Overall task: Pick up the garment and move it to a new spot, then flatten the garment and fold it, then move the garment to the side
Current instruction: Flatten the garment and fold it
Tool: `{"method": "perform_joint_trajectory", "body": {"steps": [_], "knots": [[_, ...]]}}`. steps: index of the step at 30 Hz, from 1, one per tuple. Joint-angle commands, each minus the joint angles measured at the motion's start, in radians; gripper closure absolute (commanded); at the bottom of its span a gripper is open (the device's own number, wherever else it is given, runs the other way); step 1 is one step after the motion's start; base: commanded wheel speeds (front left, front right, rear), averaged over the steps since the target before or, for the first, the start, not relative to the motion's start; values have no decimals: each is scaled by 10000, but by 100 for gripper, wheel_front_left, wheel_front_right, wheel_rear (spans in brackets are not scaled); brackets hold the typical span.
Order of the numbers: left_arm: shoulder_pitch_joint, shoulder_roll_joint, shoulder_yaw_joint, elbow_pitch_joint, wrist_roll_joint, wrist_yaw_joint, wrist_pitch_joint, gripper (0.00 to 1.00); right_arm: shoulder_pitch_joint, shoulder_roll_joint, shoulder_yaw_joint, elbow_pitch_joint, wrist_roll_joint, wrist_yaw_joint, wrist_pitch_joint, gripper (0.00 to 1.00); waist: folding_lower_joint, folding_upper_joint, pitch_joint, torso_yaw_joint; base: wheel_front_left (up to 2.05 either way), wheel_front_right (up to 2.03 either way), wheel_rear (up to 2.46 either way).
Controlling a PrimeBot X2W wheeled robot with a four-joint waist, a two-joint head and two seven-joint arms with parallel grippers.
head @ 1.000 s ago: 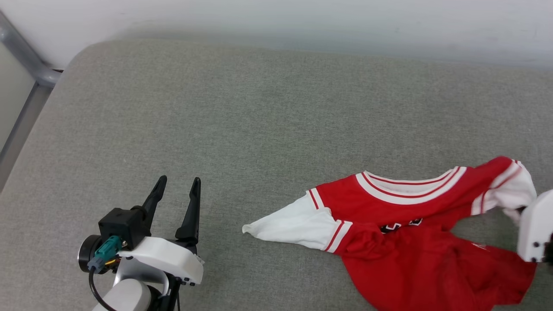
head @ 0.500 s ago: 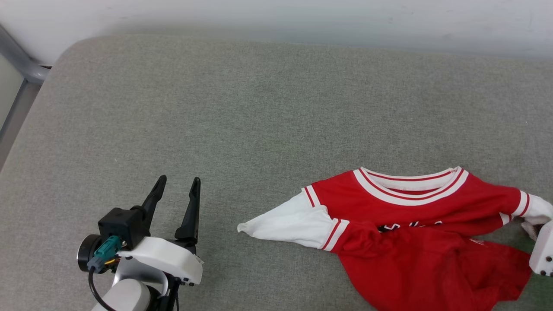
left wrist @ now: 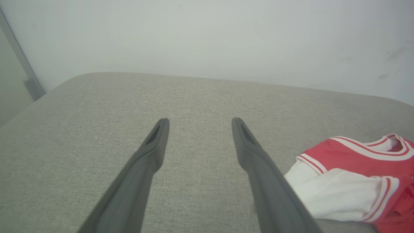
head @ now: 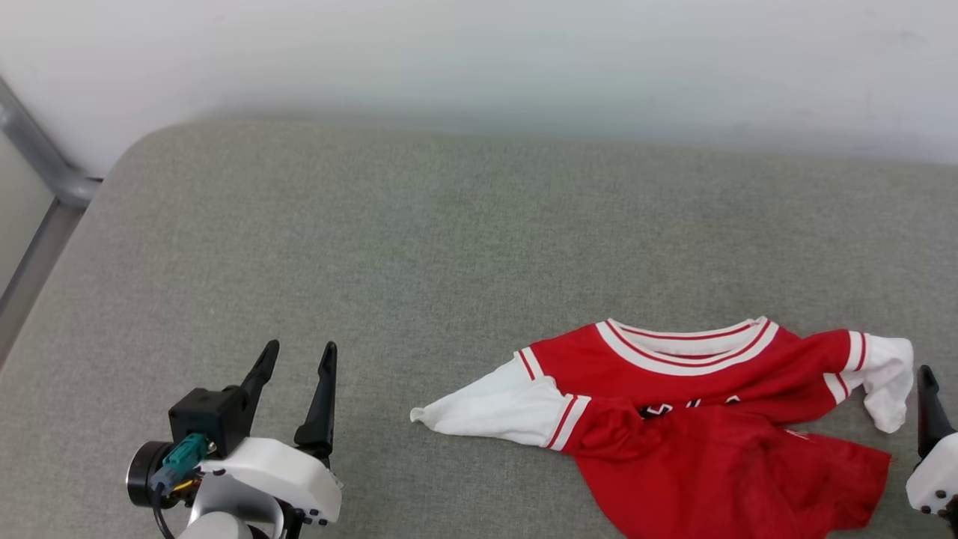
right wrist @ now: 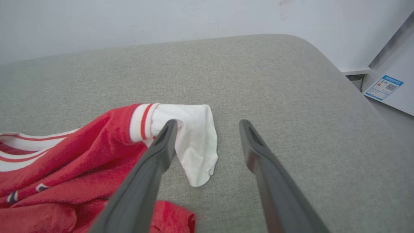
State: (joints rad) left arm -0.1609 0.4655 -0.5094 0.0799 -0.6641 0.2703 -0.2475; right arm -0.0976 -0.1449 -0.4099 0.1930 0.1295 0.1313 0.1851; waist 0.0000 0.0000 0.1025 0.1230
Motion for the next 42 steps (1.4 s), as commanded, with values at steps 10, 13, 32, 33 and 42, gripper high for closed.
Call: {"method": "perform_joint_trajectory", "body": {"steps": [10,13,32,33,42], "knots": [[408,349,-83,-76,-393,157,972,0,1125,809,1105,-1792,-219,-9,-1260,0,0,0,-736,-416,0,0,0],[153,555,-183,-30,-674,-13,1836,0,1346,893,1563,-2372,-179,-9,-1298,0,0,0,-730,-629,0,0,0],[-2385,863,-2171,1435,-1651,-2194,7342,0,956,954,2722,-3488,515,-9,-1375,0,0,0,986,-1980,0,0,0],[-2434,824,-2306,1574,-1660,-2297,7571,0,923,953,2710,-3409,516,-9,-1383,0,0,0,1027,-2019,0,0,0],[-2481,594,-3035,2055,-1495,-2728,8200,100,781,954,2474,-3081,600,-9,-1492,0,0,0,1009,-2026,0,0,0]]}}
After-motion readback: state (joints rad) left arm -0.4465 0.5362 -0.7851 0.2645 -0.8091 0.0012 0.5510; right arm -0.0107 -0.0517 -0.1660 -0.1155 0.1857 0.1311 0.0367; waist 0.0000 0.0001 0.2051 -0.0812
